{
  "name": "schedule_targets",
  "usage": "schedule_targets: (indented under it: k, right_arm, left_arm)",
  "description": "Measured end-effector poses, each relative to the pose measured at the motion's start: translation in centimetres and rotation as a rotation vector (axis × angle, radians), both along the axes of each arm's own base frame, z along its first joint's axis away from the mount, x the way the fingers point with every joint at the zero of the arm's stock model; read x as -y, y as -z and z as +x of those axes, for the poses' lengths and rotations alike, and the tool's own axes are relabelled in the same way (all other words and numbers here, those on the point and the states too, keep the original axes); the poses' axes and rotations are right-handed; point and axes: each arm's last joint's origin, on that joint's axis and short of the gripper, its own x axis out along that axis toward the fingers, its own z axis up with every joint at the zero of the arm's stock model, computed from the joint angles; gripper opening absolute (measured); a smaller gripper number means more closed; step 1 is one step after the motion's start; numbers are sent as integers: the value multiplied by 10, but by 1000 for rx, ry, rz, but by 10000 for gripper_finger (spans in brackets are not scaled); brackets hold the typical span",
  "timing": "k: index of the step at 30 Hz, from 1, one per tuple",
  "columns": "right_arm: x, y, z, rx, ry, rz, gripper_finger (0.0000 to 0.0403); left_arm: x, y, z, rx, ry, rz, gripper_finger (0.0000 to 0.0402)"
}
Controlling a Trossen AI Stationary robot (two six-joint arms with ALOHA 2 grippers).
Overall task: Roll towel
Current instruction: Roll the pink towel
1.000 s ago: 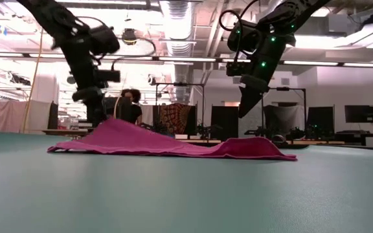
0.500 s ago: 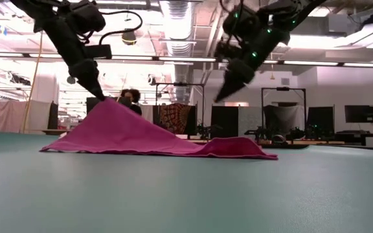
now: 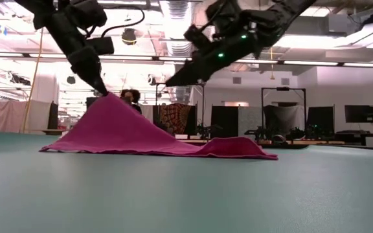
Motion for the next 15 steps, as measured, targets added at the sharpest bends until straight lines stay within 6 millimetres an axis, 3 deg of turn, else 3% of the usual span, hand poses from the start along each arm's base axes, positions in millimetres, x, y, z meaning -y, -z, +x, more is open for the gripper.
schedule_targets:
  k: [9,15]
  right_arm:
    - [-16,-12,61,4,-100,-89,255]
    - [-13,-18,84,-64,-108,-84,255]
  left_arm:
    - [12,-20,12,58,69,18,0]
    - [19,-21,15,41,95,23,0]
